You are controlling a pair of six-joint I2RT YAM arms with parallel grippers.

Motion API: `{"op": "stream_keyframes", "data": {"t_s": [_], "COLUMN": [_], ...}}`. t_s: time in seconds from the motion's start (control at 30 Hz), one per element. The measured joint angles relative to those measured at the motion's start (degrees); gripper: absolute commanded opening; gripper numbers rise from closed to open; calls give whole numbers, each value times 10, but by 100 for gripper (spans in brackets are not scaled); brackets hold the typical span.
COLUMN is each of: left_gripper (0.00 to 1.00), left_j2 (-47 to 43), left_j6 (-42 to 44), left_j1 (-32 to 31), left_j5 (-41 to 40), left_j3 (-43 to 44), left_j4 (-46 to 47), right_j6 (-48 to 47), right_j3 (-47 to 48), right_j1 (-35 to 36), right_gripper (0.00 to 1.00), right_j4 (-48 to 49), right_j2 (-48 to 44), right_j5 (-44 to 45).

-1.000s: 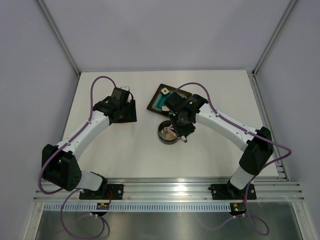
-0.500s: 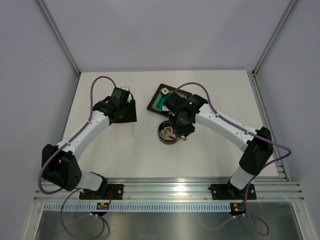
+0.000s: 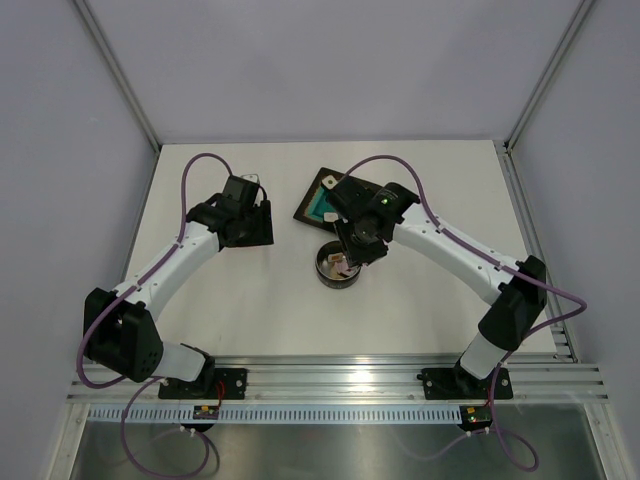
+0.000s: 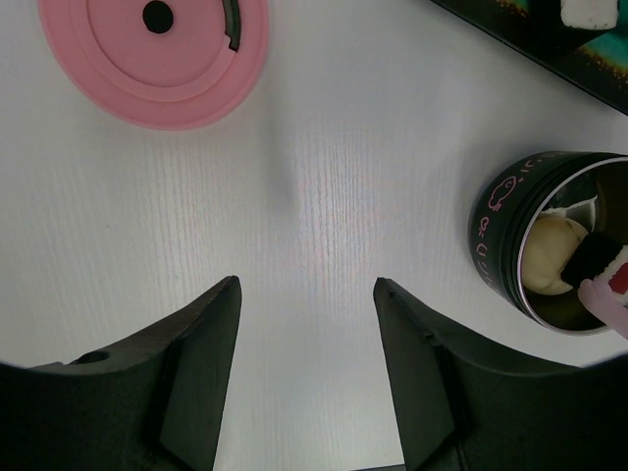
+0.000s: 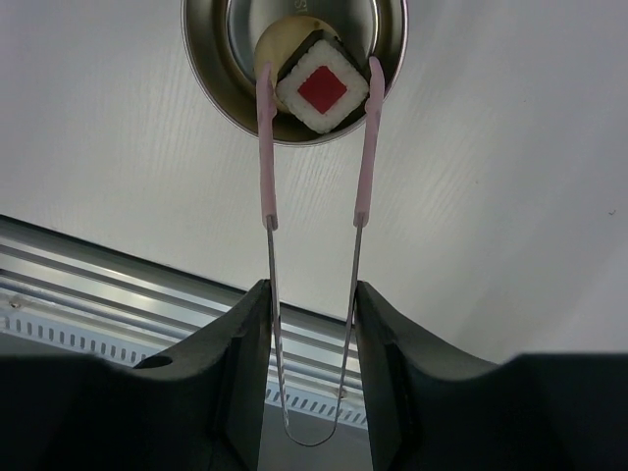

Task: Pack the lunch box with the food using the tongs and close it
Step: Place the fake food in the packing box.

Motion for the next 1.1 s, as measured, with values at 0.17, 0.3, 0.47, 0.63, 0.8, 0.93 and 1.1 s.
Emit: {"op": "stream_keyframes", "data": {"t_s": [0.17,0.3,0.47,0.63,0.8,0.93,1.1], "left_gripper": [61,61,61,61,61,61,61], "left_j2": [0,0,-2,-3,-3,-3,-3], "left_j6": [0,0,0,0,0,0,0], "left_j1": [0,0,0,0,0,0,0], "left_j5": [0,0,0,0,0,0,0], "left_j3": [0,0,0,0,0,0,0], "left_j4": [0,0,0,0,0,0,0], "right_j6": [0,0,0,-1,-3,-3,-4], "right_j3": [13,27,42,50,58,58,58], "right_j1": [0,0,0,0,0,0,2], "right_gripper": [44,44,41,33,24,18,5], "right_j4": [-3,-6,-6,-6,-5,-5,-5], "right_j2": [1,2,2,5,10,14,18], "right_j5": [8,18,33,42,41,38,29]}}
